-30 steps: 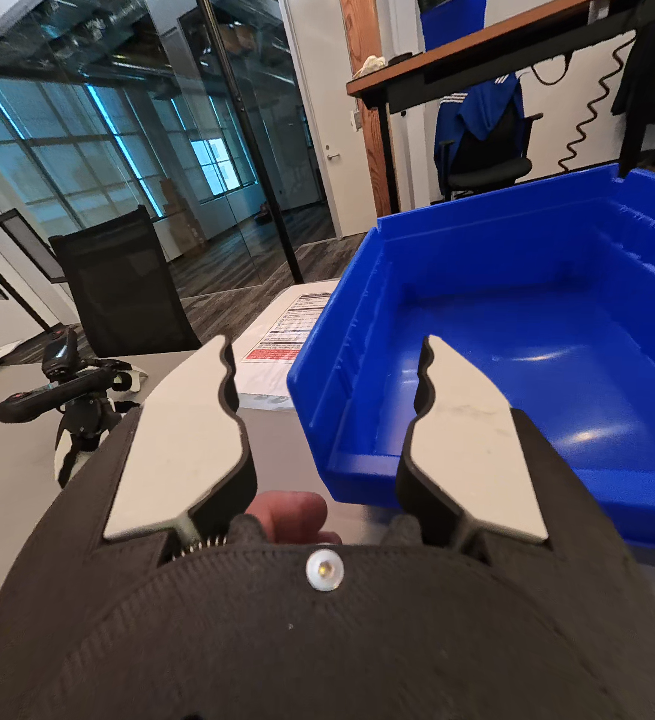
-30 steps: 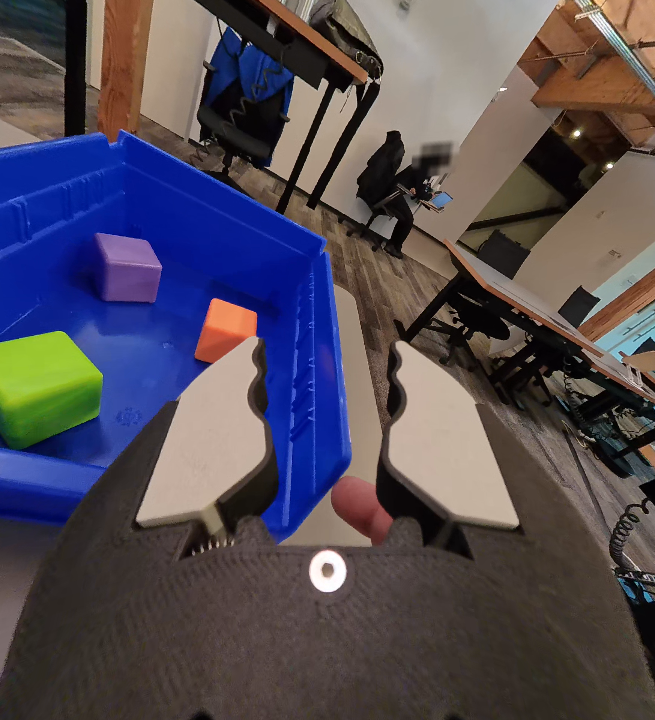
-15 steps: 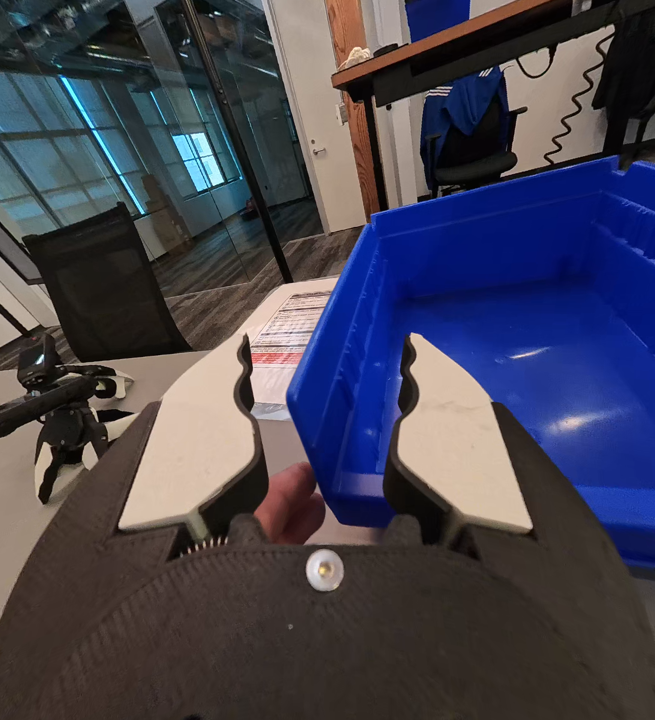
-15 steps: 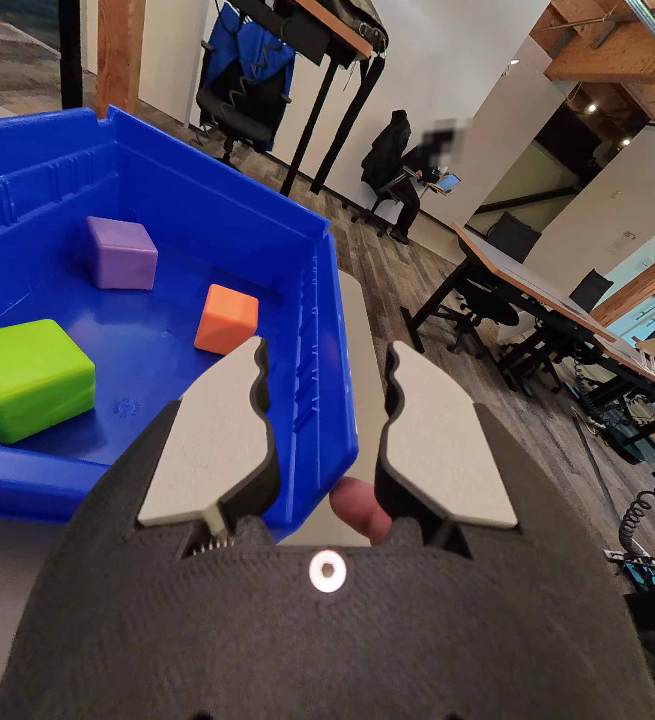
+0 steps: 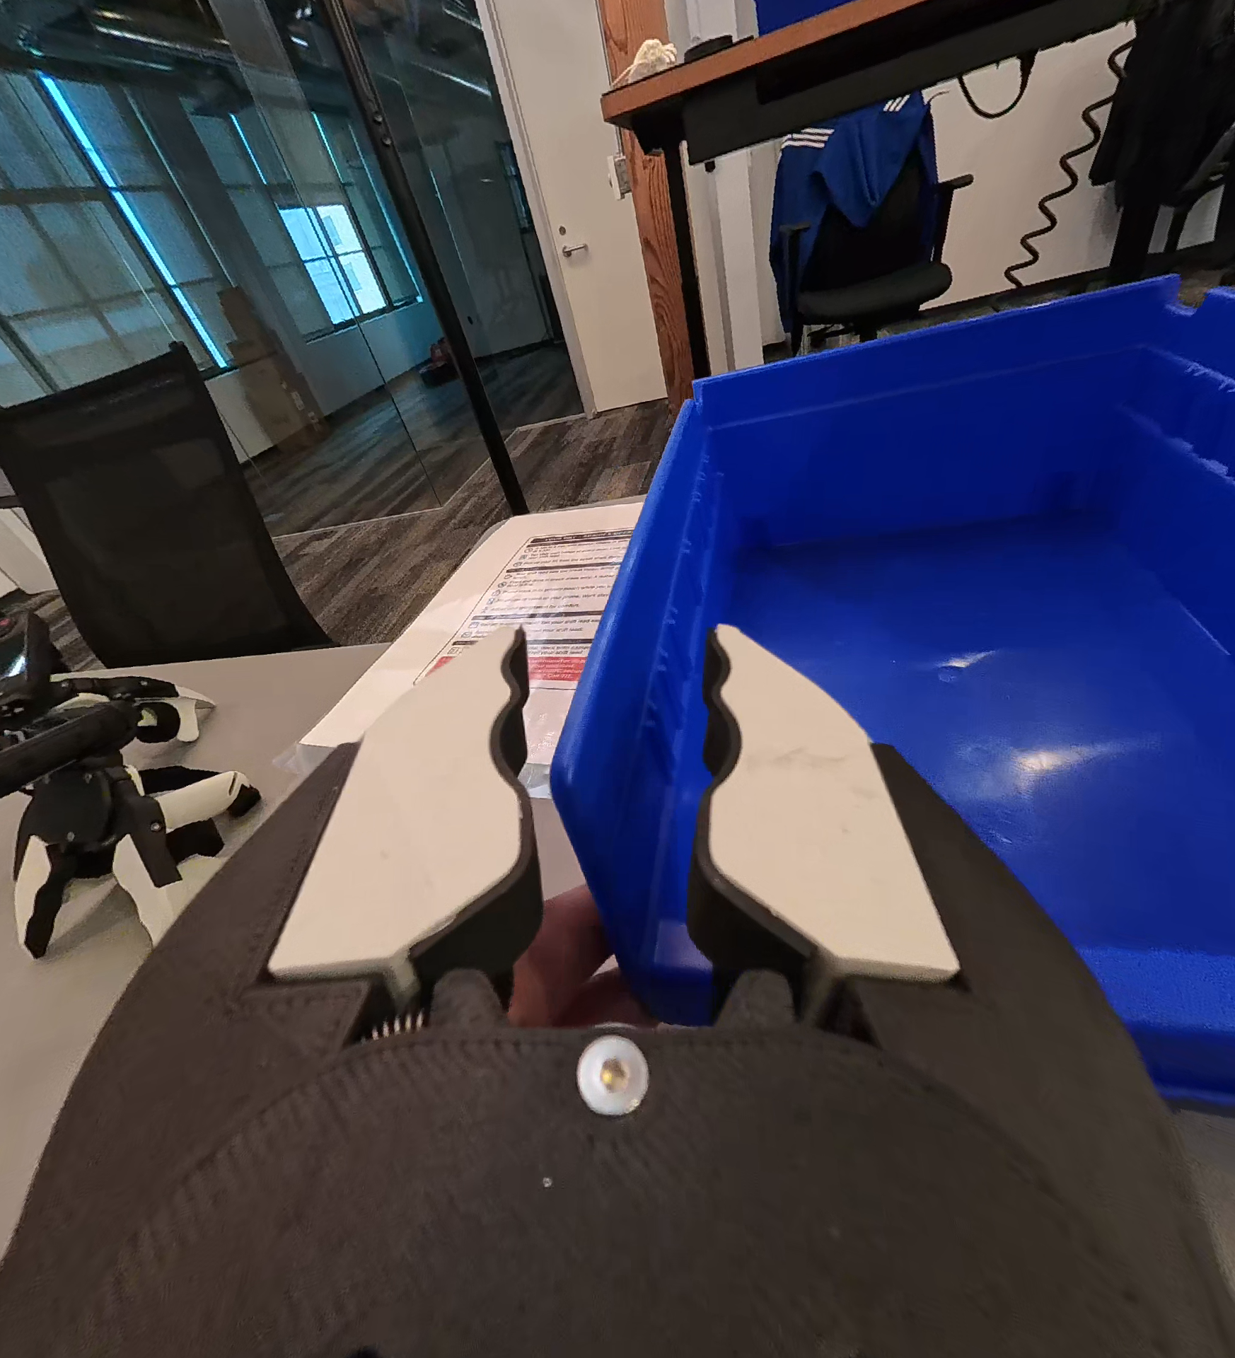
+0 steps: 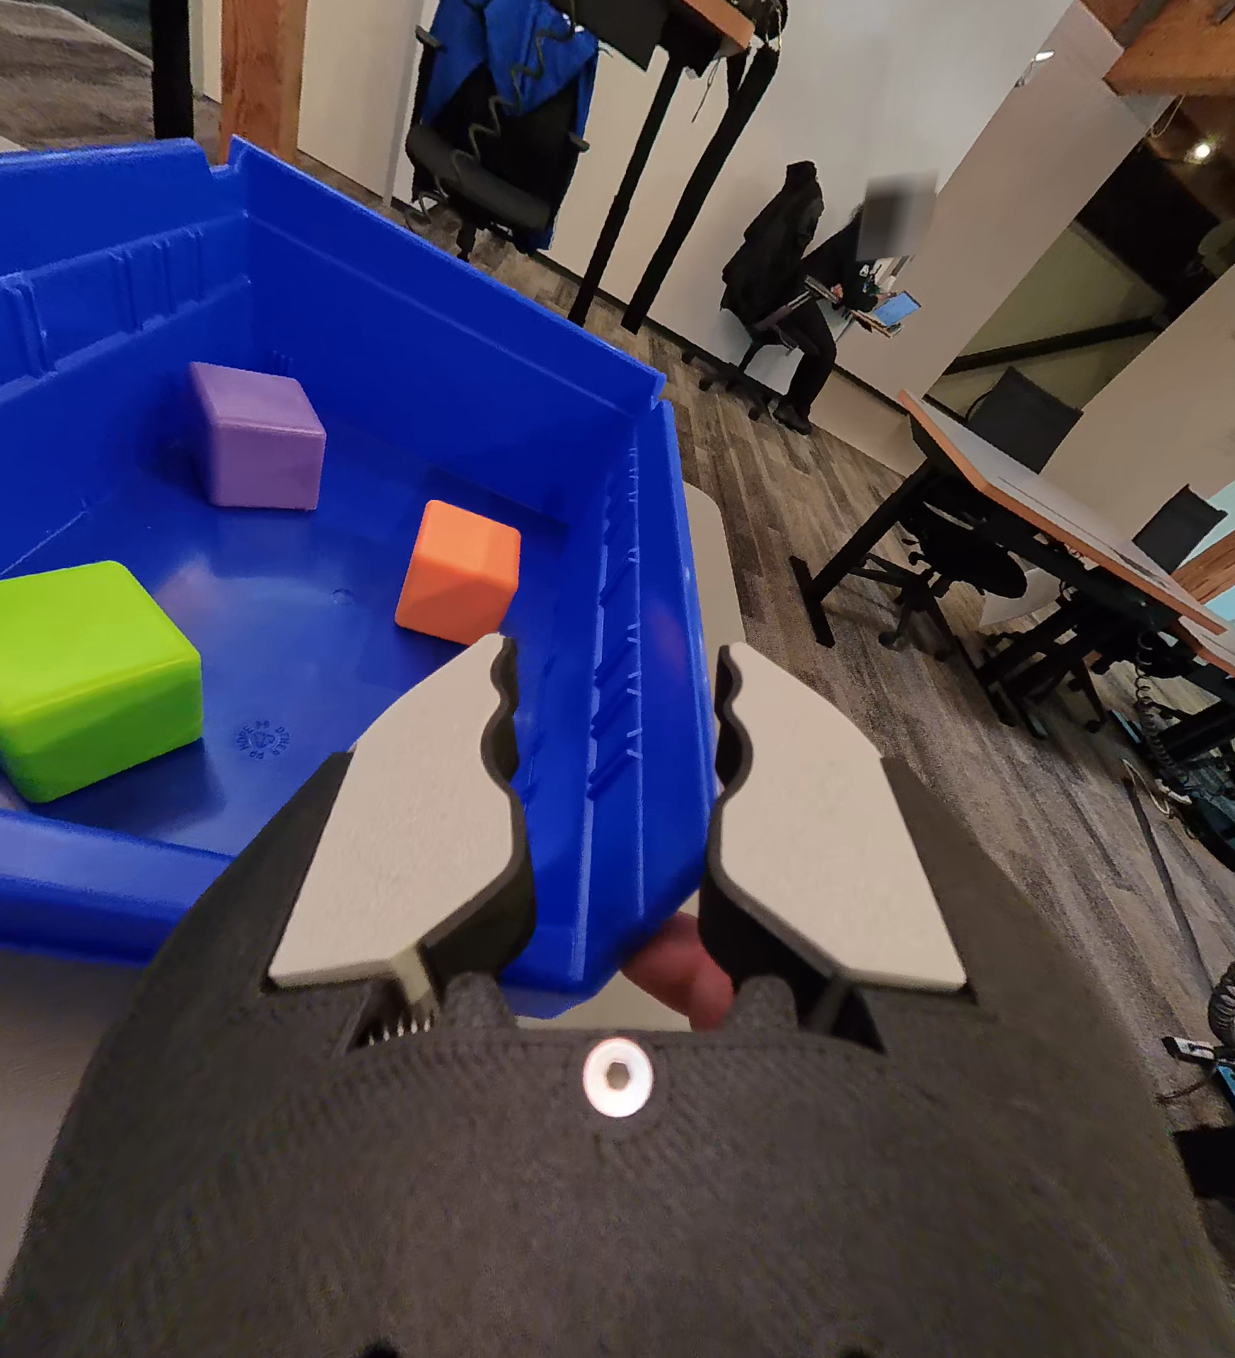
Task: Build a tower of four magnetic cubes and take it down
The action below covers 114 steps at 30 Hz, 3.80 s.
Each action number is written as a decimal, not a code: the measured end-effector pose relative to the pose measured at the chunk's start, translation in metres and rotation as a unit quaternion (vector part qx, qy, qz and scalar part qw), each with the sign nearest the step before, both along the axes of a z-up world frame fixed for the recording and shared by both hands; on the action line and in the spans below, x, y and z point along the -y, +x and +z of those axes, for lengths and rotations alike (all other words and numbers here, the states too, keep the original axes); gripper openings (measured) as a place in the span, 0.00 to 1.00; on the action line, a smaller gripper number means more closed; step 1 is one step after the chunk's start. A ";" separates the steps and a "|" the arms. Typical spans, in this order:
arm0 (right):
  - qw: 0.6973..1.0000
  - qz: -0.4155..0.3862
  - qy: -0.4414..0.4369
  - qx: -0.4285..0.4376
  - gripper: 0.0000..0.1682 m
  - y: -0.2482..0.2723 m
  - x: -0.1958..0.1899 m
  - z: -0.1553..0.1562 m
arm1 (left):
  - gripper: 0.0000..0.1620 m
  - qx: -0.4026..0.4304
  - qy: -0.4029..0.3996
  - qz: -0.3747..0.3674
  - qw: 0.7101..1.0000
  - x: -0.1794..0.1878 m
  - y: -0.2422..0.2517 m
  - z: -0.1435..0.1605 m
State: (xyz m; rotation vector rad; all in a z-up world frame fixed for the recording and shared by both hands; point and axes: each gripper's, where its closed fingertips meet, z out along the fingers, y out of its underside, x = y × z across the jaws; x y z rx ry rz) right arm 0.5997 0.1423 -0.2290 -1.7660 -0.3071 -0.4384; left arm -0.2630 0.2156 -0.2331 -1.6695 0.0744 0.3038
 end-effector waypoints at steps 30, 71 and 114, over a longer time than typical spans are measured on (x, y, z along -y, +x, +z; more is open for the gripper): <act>1.000 -0.012 -0.007 -0.028 0.25 0.008 -0.001 -0.005 | 0.13 -0.033 -0.028 -0.037 0.998 -0.007 0.016 -0.007; 0.993 0.005 -0.016 -0.116 0.17 0.013 -0.003 -0.012 | 0.15 -0.001 -0.038 -0.084 0.996 0.000 0.028 -0.009; 0.984 0.019 -0.025 -0.173 0.16 0.016 -0.005 -0.016 | 0.04 0.050 -0.070 -0.079 0.993 0.015 0.015 -0.017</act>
